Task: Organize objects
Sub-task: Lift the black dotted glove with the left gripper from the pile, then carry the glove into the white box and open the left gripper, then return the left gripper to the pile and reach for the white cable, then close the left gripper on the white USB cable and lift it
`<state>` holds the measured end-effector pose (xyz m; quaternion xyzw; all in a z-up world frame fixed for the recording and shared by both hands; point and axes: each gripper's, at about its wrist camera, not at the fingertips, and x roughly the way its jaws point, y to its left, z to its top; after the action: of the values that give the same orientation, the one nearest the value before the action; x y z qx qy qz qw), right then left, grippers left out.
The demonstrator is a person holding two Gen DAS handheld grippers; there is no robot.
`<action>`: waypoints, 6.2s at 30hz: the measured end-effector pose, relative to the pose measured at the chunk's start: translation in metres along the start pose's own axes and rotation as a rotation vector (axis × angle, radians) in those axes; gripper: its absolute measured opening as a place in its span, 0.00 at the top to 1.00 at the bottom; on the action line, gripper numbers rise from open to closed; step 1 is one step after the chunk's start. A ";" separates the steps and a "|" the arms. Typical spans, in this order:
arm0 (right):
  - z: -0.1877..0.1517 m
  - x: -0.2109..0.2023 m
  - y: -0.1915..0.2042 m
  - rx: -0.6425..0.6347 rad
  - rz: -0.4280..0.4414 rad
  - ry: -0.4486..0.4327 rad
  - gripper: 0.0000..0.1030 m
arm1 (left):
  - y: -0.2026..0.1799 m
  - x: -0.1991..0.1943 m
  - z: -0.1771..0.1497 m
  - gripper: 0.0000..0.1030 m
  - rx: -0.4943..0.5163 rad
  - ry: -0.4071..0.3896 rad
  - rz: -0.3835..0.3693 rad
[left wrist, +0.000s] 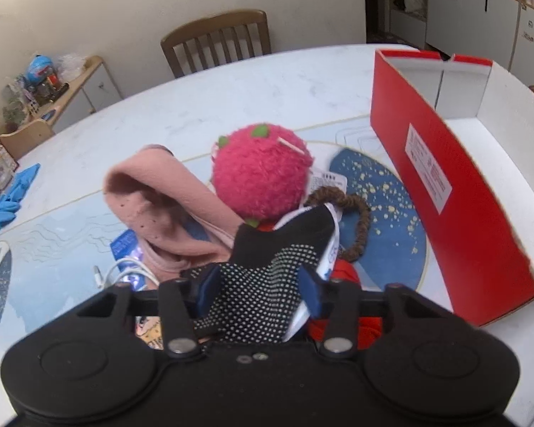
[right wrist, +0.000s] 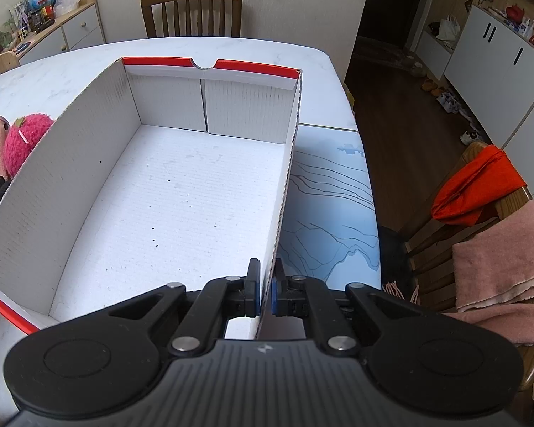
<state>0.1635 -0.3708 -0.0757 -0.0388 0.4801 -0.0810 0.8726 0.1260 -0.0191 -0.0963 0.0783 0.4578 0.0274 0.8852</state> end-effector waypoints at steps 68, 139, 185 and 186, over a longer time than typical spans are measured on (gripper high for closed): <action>0.004 0.010 -0.011 0.015 0.028 0.005 0.95 | -0.201 0.071 0.121 0.90 0.191 0.170 -0.335; 0.015 0.018 0.006 0.107 -0.144 0.125 0.95 | 0.113 -0.005 -0.040 0.06 -0.339 0.044 0.063; 0.014 0.018 0.007 0.126 -0.169 0.137 0.94 | 0.148 -0.056 -0.038 0.99 -0.650 -0.069 -0.078; 0.014 0.018 0.007 0.126 -0.167 0.137 0.94 | 0.147 -0.061 -0.038 0.99 -0.646 -0.076 -0.084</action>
<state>0.1855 -0.3677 -0.0843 -0.0183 0.5276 -0.1859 0.8287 0.0630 0.1231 -0.0444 -0.2245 0.3950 0.1315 0.8811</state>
